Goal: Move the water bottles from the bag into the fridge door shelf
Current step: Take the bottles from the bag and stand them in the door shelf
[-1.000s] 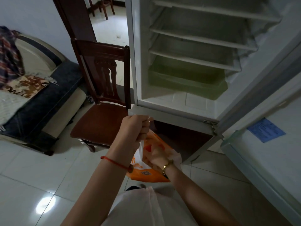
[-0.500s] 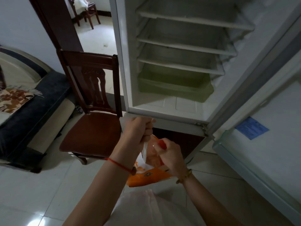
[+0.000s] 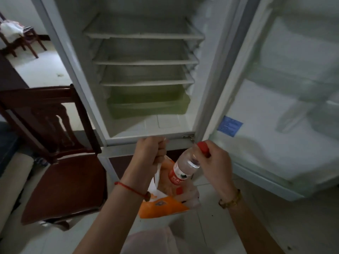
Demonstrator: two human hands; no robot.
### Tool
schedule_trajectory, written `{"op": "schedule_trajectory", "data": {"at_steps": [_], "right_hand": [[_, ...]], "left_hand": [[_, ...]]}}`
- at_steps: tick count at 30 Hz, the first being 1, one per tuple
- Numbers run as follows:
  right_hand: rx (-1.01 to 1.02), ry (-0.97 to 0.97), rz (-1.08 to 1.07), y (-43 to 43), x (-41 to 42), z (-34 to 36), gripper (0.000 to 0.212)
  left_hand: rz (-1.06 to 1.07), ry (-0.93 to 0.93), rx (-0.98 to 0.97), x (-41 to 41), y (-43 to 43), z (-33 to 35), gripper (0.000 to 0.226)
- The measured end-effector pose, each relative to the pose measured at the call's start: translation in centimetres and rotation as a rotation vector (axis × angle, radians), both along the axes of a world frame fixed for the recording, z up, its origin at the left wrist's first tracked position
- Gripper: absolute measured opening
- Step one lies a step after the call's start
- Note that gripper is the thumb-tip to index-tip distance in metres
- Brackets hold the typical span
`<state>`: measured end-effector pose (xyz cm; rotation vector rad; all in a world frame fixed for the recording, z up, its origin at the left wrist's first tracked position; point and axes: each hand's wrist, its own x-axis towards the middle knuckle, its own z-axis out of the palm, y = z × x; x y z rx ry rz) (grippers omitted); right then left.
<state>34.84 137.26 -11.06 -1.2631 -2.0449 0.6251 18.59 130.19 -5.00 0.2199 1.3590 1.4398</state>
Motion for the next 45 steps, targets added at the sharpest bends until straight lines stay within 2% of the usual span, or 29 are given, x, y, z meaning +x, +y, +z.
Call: {"op": "schedule_trajectory", "data": {"at_steps": [4, 9, 15, 28, 31, 32, 38, 45], "right_hand": [[0.037, 0.054, -0.103, 1.3, 2.3, 2.3, 0.024], [0.102, 0.074, -0.206, 3.4, 5.1, 5.0, 0.027], [0.175, 0.035, -0.279, 6.3, 7.0, 6.3, 0.022], [0.099, -0.099, -0.249, 15.1, 5.2, 0.4, 0.032], [0.073, -0.11, -0.236, 16.0, 4.7, -0.7, 0.033], [0.064, -0.123, -0.235, 16.3, 4.6, -1.0, 0.032], [0.049, -0.17, -0.209, 17.0, 3.8, -2.2, 0.037], [0.027, -0.182, -0.192, 17.4, 3.6, -2.9, 0.041]], "left_hand": [[-0.097, -0.017, 0.023, 0.9, 1.1, 0.4, 0.018], [-0.177, -0.027, 0.021, 2.4, 2.8, 0.7, 0.028], [-0.2, -0.046, 0.028, 4.3, 5.3, 0.3, 0.012], [-0.151, -0.034, -0.01, 5.3, 8.6, -0.3, 0.007], [-0.13, -0.008, -0.019, 5.3, 8.9, -0.3, 0.036], [-0.121, -0.006, -0.019, 5.3, 8.9, -0.2, 0.039], [-0.036, -0.052, -0.007, 5.1, 9.7, -0.2, 0.014], [-0.006, -0.059, -0.006, 5.0, 10.1, 0.2, 0.018]]}}
